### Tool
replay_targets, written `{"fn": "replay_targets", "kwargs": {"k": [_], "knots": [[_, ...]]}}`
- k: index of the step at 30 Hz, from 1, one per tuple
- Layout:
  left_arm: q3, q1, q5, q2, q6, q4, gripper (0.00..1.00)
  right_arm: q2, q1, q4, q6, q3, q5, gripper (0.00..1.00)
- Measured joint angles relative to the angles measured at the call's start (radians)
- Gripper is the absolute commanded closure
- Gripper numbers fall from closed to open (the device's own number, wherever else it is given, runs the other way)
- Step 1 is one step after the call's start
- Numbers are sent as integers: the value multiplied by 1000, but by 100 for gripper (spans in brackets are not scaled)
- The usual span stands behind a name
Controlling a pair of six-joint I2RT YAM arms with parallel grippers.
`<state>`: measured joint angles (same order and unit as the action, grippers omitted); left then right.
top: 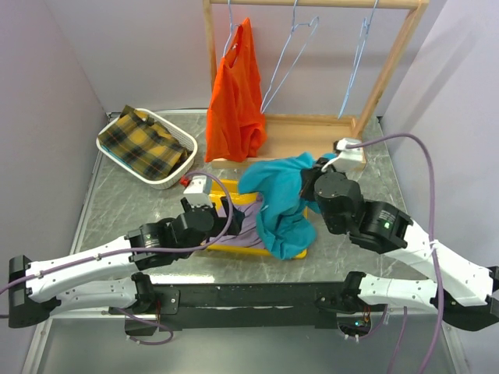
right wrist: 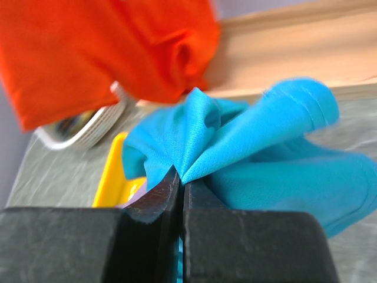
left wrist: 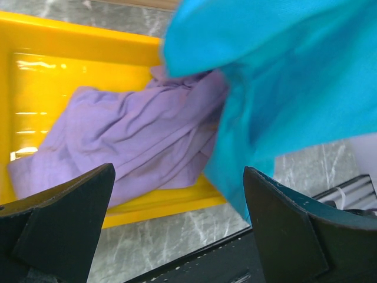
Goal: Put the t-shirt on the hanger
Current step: Pick up the T-shirt and place it in the bin, then move the bin to the corner of the board.
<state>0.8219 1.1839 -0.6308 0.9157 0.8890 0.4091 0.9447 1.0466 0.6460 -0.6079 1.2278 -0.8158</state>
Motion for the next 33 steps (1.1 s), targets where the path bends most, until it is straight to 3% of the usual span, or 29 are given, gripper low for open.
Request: {"fn": "replay_targets", "kwargs": {"k": [8,13,25,33], "knots": [[1,-35,141,111,-39,-143,4,-60,-2,145,1,143,-273,100],[37,-52,277,279,-90,-261,4,-126,-2,150,45,211,-415,100],[531,-52,549,859,-279,-408,4,-209,-2,132,153,225,-607,100],[856,-50,546,1183,-383,-355,4,-261,-2,182,107,233,-602,100]]}}
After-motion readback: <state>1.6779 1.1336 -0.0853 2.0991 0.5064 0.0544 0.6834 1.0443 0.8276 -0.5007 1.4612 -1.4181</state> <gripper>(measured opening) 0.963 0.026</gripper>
